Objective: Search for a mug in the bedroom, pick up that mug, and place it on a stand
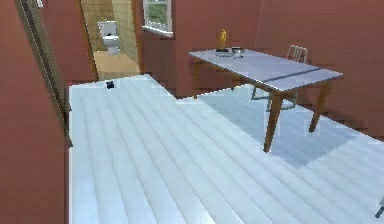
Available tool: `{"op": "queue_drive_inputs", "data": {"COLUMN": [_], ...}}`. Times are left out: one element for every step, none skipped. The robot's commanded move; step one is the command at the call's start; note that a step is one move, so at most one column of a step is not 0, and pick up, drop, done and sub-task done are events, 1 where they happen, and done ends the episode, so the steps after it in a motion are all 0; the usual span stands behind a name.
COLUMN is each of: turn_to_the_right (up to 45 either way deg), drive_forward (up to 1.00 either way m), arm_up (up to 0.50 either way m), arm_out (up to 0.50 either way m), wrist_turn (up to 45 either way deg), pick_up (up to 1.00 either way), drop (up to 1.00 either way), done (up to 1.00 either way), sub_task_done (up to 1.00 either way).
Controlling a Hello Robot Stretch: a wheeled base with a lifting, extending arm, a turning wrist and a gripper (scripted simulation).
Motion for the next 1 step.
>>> {"op": "queue_drive_inputs", "data": {"turn_to_the_right": [-27.0], "drive_forward": [0.0], "arm_up": [0.0], "arm_out": [0.0], "wrist_turn": [0.0], "pick_up": [0.0], "drop": [0.0], "done": [0.0], "sub_task_done": [0.0]}}
